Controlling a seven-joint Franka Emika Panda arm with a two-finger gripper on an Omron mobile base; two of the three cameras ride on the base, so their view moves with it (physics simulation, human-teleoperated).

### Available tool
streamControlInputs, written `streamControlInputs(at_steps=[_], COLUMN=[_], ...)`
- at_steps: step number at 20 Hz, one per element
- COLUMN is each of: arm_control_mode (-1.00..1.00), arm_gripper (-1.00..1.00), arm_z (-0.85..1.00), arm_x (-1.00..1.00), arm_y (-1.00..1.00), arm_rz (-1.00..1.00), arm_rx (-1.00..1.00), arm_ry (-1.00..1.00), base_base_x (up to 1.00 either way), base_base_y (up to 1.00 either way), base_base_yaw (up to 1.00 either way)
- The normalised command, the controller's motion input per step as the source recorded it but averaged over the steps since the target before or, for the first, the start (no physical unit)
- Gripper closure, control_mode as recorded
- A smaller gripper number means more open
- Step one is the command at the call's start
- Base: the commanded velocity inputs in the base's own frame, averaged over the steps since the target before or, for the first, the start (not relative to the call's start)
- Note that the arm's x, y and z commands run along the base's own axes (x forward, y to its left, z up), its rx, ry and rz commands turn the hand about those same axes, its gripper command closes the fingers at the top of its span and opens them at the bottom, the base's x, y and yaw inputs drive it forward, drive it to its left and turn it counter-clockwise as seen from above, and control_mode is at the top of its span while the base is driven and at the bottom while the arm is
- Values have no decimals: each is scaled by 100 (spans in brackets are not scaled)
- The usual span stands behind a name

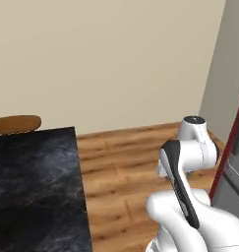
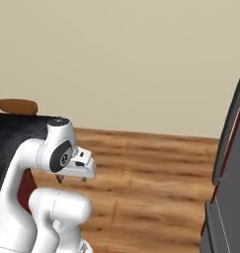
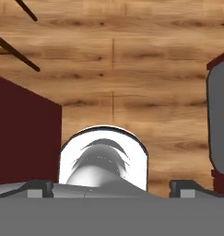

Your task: Place one of the steaks on the plate and the other in the bowl. Then place the bowl in the fridge.

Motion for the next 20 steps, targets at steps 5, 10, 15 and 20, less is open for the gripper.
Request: streamControlInputs(at_steps=[5, 10, 15, 20], arm_control_mode=[100, 100, 100, 100], arm_gripper=[-100, -100, -100, -100], arm_z=[0, 0, 0, 0], arm_x=[0, 0, 0, 0], arm_y=[0, 0, 0, 0], arm_rz=[0, 0, 0, 0], arm_rx=[0, 0, 0, 0], arm_ry=[0, 0, 0, 0], base_base_x=[100, 100, 100, 100], base_base_y=[0, 20, 7, 7], base_base_yaw=[0, -1, -8, -31])
